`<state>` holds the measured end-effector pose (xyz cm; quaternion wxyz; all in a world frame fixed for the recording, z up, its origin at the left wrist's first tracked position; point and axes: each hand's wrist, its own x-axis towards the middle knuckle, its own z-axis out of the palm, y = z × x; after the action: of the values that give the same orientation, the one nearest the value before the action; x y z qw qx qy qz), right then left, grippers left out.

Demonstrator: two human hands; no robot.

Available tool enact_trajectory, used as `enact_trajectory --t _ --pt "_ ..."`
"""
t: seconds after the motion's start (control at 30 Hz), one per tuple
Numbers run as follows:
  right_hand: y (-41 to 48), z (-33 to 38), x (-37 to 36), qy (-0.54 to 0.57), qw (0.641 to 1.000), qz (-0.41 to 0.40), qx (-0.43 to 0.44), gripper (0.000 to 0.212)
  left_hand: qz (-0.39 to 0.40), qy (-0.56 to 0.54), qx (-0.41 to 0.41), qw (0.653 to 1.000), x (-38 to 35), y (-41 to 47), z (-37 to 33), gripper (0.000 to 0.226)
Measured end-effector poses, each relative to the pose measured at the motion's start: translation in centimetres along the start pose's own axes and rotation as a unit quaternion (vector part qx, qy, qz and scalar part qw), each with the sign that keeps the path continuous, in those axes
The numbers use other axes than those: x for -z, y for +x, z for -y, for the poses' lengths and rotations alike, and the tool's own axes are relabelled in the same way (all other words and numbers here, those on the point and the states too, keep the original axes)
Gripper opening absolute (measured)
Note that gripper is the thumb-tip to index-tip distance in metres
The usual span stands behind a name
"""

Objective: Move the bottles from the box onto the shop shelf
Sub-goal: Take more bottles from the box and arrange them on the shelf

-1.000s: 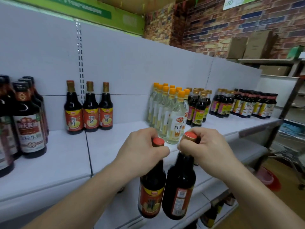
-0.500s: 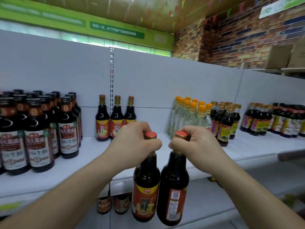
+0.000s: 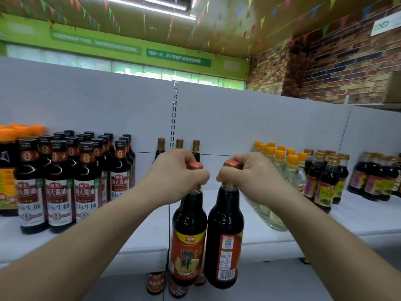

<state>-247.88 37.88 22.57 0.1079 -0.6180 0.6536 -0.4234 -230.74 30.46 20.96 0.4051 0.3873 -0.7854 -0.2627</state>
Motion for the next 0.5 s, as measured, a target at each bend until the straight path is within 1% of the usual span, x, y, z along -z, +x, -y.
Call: enact_trajectory --t 0.1,0.2,0.33,0.5 --pt "1.4 0.4 -0.8 0.001 1.0 0.0 0.003 0.021 -0.004 0.001 -0.001 1.0 0.8 0.9 0.6 0.014" --pt "2.7 0.8 -1.8 0.003 1.0 0.003 0.004 0.022 -0.013 0.02 -0.002 1.0 1.6 2.0 1.6 0.017" --pt "4.7 1.1 -3.2 0.007 1.0 0.003 0.007 0.027 -0.022 0.018 0.005 1.0 2.3 3.5 2.8 0.017" --pt "6.9 1.0 -5.2 0.008 1.0 0.0 0.004 0.023 -0.042 0.035 0.004 0.999 2.9 5.0 4.7 0.016"
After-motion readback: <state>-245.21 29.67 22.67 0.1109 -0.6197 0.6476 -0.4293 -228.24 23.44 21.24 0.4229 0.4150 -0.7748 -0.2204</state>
